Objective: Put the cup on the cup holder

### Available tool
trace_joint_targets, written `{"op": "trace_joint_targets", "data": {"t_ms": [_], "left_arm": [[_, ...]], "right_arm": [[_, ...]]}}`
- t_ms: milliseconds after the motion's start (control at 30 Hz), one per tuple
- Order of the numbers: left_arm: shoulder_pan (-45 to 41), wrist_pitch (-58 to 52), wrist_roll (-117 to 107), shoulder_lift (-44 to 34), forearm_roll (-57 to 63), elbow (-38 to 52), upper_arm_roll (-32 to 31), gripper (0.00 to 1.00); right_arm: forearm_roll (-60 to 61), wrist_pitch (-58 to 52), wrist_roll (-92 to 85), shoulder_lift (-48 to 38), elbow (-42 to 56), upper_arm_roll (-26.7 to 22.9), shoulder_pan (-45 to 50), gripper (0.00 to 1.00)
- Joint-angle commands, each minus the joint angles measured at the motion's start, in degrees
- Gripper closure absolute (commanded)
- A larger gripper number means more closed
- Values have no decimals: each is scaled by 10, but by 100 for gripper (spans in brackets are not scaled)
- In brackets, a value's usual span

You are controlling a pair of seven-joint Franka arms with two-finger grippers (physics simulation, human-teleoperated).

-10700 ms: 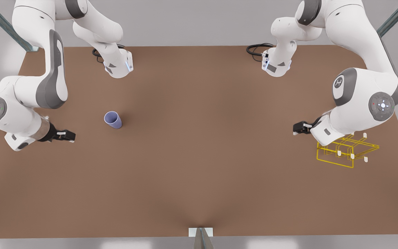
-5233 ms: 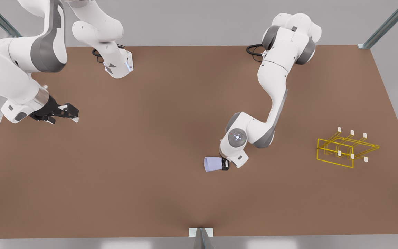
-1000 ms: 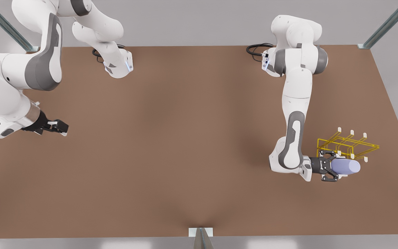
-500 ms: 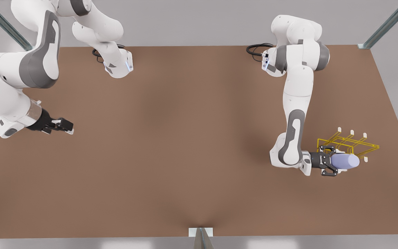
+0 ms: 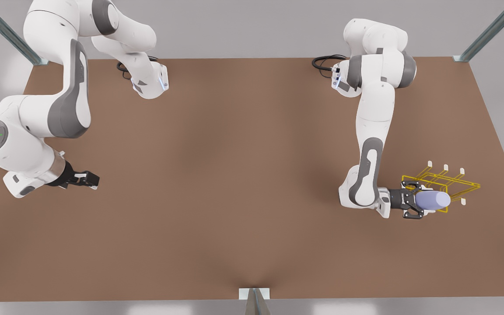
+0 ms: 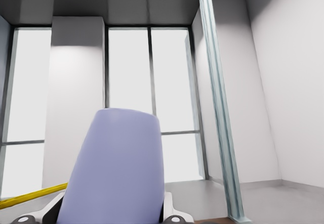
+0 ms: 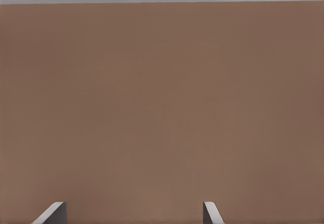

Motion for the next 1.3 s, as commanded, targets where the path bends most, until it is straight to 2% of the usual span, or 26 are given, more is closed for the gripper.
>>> {"op": "trace_joint_targets", "data": {"t_ms": [0,467,533,600,667,700,967,1033,1067,1100,1133,1200,1267], "left_arm": [[0,1,-31,-1,2,-4,0,18],[7,7,-56,-10,18,-34,1,18],[8,7,-56,-10,18,-37,1,18],[8,8,-57,-10,19,-40,2,18],[8,9,-56,-10,19,-45,8,11],[8,7,-56,-10,20,-47,8,0],[-6,-1,-49,-21,16,-50,4,0],[-38,1,-18,-59,-49,-48,-12,0],[-58,-3,21,-95,-107,-41,-39,0],[-93,-8,60,-115,-175,-18,-40,0],[-114,-9,93,-121,-241,31,-41,0],[-125,-9,168,-121,-459,200,-57,0],[-117,-2,317,-152,-626,278,-57,0]], "right_arm": [[-1,0,7,-1,0,1,2,0],[3,-8,0,23,-1,0,-2,0],[-24,-79,1,22,4,0,-2,0],[-23,-78,4,30,3,1,-1,0],[-23,-78,3,34,3,1,-1,0],[-23,-74,4,41,4,1,-1,0],[-23,-52,7,51,4,1,7,0],[-22,-54,8,50,4,1,12,0],[-18,-57,7,48,5,1,15,0],[-17,-57,8,49,5,2,16,0],[-17,-55,14,50,5,1,26,0],[-20,-53,95,60,4,2,41,0],[-19,-53,108,60,10,2,45,0]]}}
